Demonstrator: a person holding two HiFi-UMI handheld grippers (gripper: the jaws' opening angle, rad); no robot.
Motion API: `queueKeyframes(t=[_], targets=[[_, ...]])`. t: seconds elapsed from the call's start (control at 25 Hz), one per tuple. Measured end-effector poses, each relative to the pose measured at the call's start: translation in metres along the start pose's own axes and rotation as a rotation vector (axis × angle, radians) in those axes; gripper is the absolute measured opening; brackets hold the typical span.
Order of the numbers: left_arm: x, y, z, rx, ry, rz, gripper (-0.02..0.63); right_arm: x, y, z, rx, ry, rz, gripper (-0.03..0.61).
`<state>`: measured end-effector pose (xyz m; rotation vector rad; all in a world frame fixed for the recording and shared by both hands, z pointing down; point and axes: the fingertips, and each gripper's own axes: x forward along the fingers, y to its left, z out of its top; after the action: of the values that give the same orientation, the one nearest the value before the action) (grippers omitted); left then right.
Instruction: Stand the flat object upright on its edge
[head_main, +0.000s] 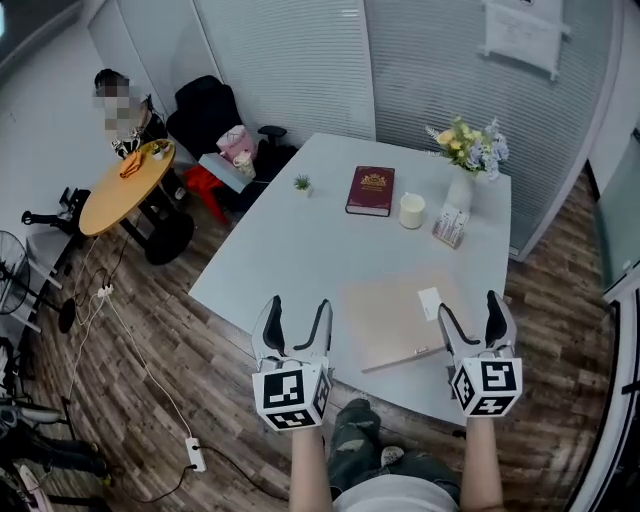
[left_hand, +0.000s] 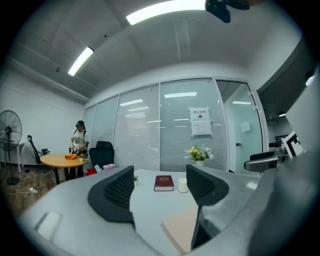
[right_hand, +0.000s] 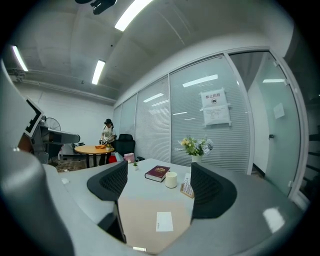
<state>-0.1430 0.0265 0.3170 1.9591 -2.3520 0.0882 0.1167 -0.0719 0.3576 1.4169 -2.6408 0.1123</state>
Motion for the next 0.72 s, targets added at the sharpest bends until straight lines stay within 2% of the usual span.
queueKeyframes(t=[0.36,0.72], targets=[[0.118,0.021,0.008,0.021,0.027,-0.176,0.315,0.069,-0.015,0.003,0.021,0.039,-0.158,0.408],[0.199,0.023,-0.021,0.032,0.122,-0.334,0.315,0.101,-0.037,-0.025,0.037,0.143,-0.318,0.414]])
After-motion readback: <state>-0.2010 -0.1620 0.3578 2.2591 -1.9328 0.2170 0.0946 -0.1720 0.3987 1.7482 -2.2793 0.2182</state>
